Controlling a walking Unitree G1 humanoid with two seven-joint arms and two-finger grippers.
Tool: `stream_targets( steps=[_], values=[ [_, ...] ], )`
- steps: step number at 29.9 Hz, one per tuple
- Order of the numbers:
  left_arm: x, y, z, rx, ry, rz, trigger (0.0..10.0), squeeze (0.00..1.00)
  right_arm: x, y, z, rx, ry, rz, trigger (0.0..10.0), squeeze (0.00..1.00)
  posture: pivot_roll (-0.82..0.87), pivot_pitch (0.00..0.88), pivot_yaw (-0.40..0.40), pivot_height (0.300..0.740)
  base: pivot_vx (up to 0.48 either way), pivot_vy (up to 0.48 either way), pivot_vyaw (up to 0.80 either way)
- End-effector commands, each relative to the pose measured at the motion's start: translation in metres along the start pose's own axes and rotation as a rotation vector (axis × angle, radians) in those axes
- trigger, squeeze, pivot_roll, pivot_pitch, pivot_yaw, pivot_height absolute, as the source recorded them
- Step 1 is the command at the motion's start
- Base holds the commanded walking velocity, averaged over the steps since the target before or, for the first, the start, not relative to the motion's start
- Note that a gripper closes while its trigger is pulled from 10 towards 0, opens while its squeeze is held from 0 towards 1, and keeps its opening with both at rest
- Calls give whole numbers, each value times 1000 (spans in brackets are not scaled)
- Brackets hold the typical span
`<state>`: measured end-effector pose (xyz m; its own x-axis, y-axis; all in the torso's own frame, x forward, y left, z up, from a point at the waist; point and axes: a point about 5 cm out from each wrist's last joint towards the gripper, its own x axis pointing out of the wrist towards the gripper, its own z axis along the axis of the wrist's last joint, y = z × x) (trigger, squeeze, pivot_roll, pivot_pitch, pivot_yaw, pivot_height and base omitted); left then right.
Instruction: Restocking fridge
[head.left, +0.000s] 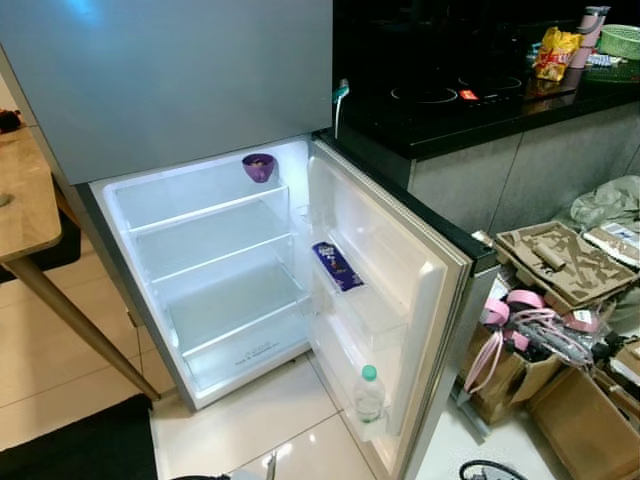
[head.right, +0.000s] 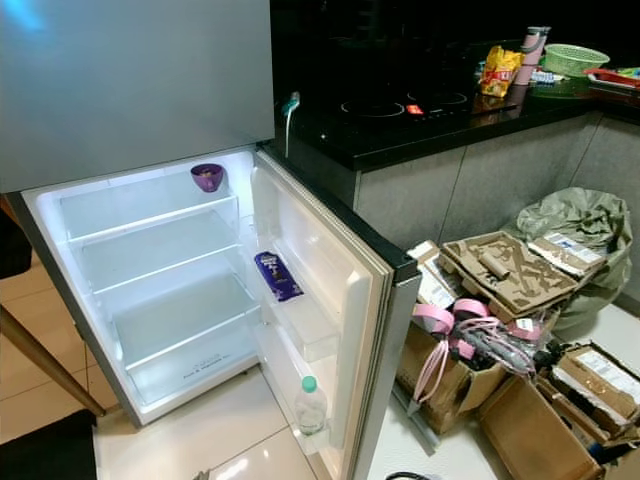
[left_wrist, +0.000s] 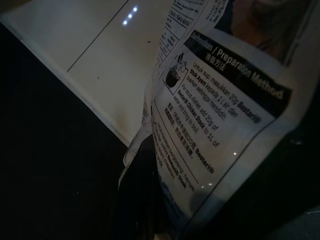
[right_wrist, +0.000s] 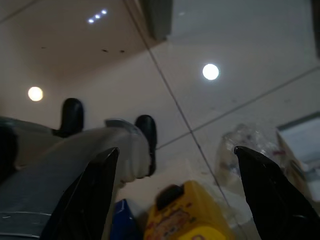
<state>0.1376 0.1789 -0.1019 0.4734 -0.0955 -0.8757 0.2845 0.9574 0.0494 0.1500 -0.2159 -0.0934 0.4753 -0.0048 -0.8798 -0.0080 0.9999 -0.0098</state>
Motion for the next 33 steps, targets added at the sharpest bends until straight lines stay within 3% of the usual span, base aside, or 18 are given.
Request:
stream_targets(
  steps=[1, 33],
  values=[
    [-1, -2, -7, 18, 27, -11, 10000, 0, -1, -2, -4, 15, 12, -7, 10000, 0, -66, 0, 5, 740, 0, 0, 0],
    [-4, 7, -12, 40, 41, -14, 10000, 0, -3, 2, -22, 97, 27, -14, 10000, 0, -32, 0, 50, 740, 0, 0, 0]
  ],
)
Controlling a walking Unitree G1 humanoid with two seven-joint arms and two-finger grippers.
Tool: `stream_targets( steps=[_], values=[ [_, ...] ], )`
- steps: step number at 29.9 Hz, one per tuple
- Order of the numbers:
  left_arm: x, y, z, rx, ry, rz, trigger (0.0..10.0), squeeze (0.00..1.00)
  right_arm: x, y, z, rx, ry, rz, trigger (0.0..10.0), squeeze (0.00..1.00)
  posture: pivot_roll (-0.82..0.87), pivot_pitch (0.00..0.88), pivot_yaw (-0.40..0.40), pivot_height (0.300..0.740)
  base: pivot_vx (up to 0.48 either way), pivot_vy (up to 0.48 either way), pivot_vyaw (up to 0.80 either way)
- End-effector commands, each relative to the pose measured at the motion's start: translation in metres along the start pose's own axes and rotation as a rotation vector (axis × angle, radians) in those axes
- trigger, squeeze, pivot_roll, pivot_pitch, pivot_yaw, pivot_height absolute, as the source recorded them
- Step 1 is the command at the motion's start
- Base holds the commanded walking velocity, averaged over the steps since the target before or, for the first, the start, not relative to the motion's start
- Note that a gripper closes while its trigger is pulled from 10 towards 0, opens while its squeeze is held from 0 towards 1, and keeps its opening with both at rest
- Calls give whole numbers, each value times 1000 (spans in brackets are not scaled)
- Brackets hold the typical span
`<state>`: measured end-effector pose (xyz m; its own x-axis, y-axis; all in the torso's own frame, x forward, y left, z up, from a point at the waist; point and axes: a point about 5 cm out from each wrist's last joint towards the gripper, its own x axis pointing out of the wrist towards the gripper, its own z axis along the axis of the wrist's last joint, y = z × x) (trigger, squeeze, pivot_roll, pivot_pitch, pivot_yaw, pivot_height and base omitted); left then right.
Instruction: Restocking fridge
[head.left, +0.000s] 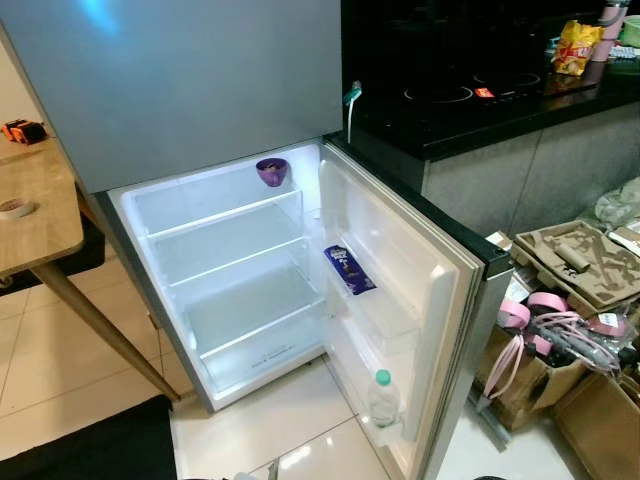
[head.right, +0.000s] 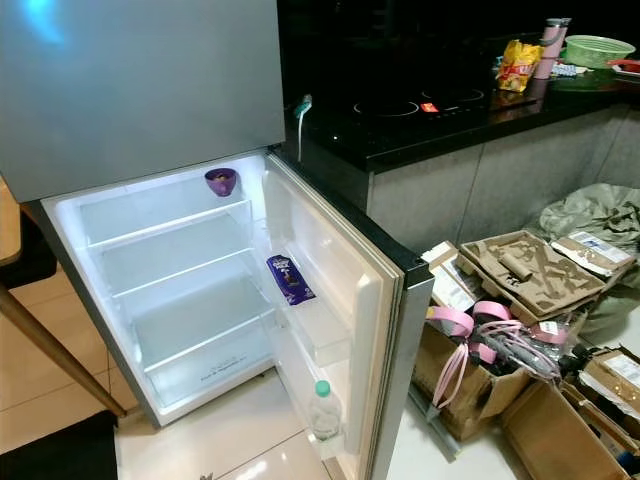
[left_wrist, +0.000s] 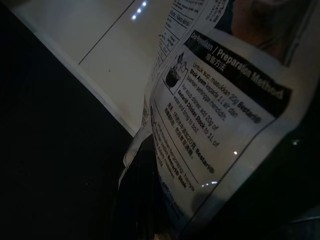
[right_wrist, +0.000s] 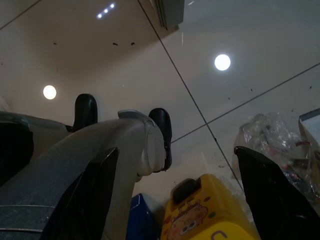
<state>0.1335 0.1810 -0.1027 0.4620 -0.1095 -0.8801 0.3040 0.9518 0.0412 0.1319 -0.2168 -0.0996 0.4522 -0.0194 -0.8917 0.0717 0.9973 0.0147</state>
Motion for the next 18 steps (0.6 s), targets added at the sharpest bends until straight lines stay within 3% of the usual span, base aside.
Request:
stream_targets(
  steps=[1, 18],
  values=[
    [-2, 6, -7, 27, 32, 3, 10000, 0, 0, 2, -4, 17, 3, 1, 10000, 0, -33, 0, 50, 740, 0, 0, 0],
    [-2, 5, -7, 31, 34, -3, 10000, 0, 0, 1, -1, 28, -10, -2, 10000, 0, -41, 0, 51, 740, 0, 0, 0]
  ],
)
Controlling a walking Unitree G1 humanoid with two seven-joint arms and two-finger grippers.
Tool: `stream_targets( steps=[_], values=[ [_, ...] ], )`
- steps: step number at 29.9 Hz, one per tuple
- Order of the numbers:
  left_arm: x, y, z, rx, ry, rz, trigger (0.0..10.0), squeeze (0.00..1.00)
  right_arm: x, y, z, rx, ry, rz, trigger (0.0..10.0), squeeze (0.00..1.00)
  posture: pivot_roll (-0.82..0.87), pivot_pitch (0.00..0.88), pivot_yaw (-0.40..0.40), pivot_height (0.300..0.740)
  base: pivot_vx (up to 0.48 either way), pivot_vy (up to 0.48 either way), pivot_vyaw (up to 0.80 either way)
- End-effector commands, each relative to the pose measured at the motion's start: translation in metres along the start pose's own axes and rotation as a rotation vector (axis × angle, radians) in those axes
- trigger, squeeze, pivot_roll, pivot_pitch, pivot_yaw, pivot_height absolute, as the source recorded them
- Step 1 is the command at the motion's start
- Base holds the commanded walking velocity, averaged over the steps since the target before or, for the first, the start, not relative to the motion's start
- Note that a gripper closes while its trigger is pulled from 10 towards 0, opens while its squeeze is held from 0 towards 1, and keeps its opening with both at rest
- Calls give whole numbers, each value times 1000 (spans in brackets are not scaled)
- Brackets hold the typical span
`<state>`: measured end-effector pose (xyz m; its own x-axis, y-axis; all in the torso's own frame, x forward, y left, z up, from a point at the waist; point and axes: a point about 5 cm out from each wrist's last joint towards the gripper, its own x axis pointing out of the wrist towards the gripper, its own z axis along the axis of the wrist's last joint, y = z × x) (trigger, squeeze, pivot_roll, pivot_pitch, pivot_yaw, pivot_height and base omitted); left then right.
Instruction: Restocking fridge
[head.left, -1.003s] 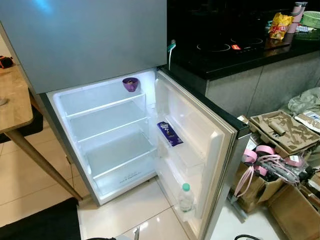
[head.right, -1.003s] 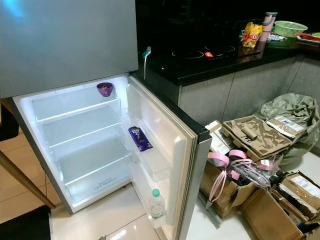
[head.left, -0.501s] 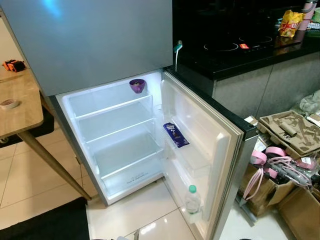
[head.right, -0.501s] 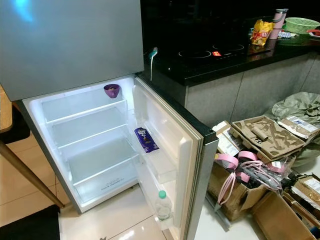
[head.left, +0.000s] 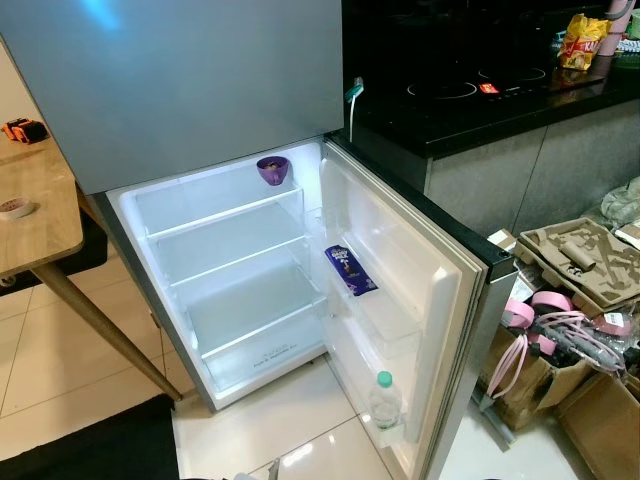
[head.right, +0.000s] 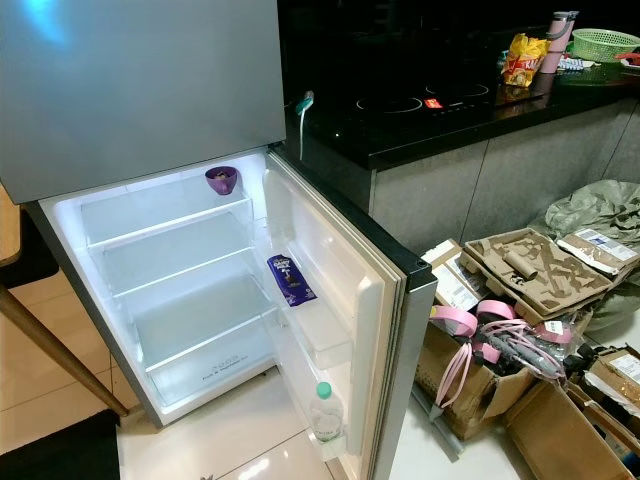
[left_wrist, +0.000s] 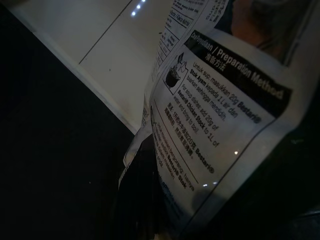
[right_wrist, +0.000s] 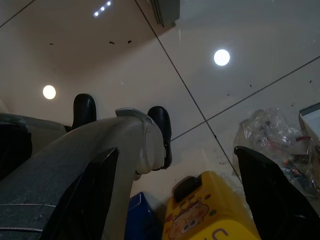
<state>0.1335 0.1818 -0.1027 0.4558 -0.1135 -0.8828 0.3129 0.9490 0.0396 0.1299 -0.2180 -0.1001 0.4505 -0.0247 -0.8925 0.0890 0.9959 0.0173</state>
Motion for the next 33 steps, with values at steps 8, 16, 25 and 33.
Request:
stream_targets(
  steps=[8, 16, 25, 33],
  values=[
    [-2, 4, -5, 21, 26, 0, 10000, 0, -1, 0, -3, 21, -4, -1, 10000, 0, -44, 3, 55, 740, 0, 0, 0],
    [-2, 4, -5, 25, 26, -3, 10000, 0, 0, 0, -1, 22, -9, 2, 10000, 0, -41, 4, 55, 740, 0, 0, 0],
    [-2, 2, -6, 20, 27, -7, 10000, 0, 0, 1, 1, 22, -15, 7, 10000, 0, -38, 6, 51, 740, 0, 0, 0],
    [-1, 1, -6, 21, 32, -11, 10000, 0, 0, 1, 0, 24, -12, 8, 10000, 0, -41, 4, 48, 740, 0, 0, 0]
  ],
)
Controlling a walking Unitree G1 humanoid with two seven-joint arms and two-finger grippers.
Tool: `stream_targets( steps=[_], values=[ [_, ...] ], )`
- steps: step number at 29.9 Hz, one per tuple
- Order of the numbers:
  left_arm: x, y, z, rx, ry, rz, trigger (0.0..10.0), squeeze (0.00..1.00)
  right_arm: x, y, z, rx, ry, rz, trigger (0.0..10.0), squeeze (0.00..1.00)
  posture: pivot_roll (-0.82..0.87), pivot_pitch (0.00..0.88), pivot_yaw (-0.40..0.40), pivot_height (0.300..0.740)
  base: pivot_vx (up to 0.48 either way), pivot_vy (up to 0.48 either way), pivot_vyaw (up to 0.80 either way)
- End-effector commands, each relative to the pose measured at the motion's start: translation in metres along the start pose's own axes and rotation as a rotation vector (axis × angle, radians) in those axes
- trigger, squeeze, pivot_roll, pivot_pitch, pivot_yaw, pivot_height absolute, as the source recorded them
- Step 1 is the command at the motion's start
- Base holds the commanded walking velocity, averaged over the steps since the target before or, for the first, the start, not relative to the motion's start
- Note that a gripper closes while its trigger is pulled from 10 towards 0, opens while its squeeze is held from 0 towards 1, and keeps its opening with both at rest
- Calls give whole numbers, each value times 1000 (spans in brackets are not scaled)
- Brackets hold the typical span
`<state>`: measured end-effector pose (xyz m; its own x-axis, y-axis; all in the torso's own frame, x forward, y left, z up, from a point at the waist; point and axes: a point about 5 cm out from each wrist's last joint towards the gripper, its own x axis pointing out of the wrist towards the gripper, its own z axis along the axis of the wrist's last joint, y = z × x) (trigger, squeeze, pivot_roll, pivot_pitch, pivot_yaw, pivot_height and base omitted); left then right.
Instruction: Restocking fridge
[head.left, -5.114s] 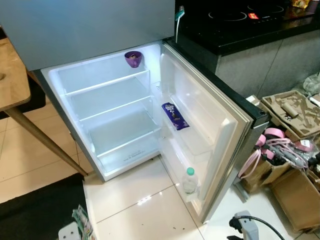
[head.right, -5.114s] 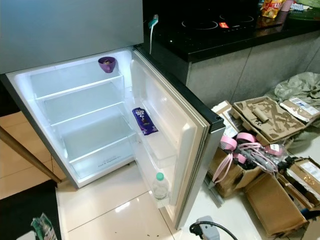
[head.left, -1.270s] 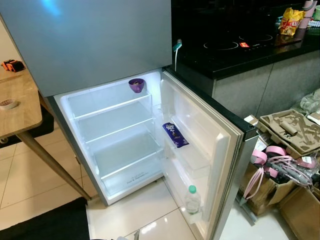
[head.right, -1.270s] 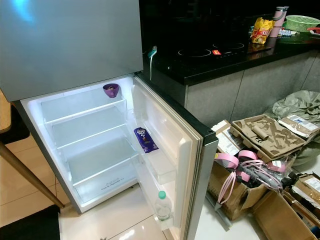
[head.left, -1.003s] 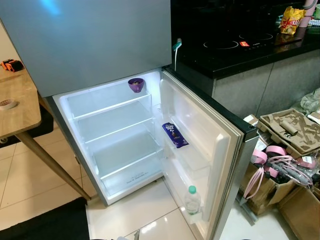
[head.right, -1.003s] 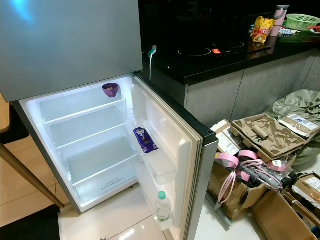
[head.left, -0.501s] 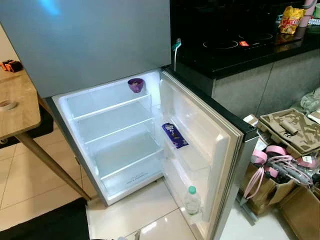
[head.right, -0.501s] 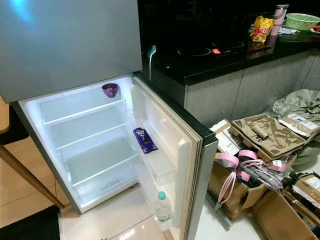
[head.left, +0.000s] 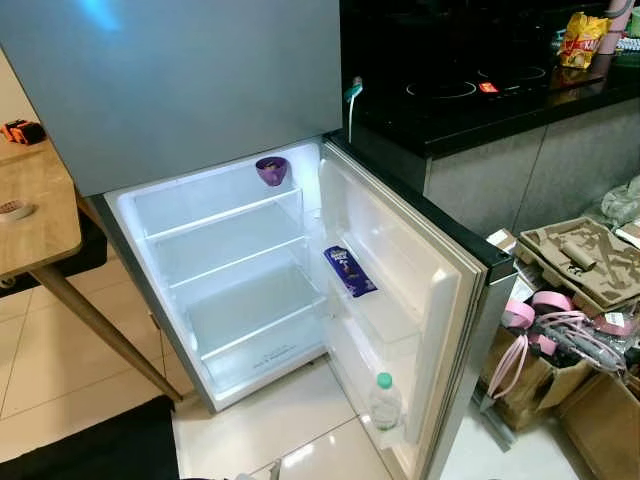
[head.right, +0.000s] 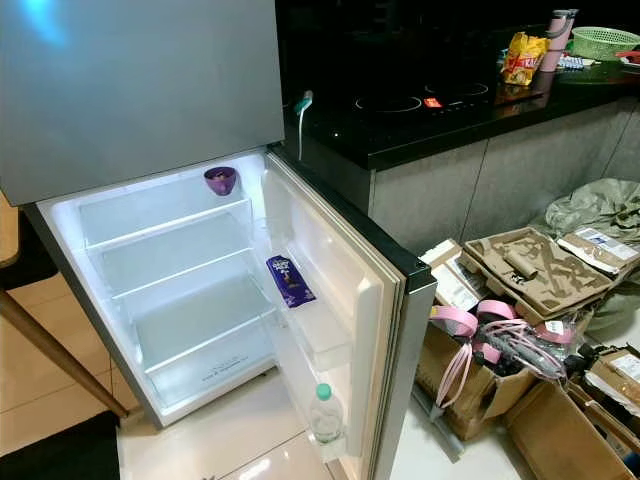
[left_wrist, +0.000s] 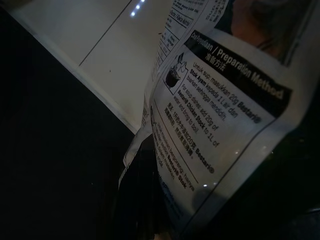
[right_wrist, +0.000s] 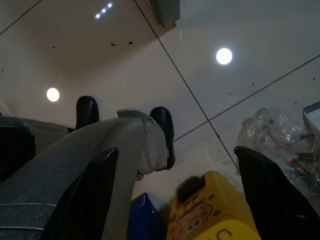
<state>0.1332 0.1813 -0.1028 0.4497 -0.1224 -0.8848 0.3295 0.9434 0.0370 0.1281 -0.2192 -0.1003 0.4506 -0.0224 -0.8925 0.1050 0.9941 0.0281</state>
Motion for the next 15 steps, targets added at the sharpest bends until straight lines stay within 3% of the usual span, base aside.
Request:
stream_targets(
  steps=[1, 15],
  values=[
    [-1, 1, -5, 7, 26, -1, 10000, 0, 1, 2, 2, 6, -13, 5, 10000, 0, -41, 4, 48, 740, 0, 0, 0],
    [-1, 1, -4, 9, 21, -8, 10000, 0, 0, 2, 1, 12, -12, 8, 10000, 0, -43, 4, 48, 740, 0, 0, 0]
  ],
)
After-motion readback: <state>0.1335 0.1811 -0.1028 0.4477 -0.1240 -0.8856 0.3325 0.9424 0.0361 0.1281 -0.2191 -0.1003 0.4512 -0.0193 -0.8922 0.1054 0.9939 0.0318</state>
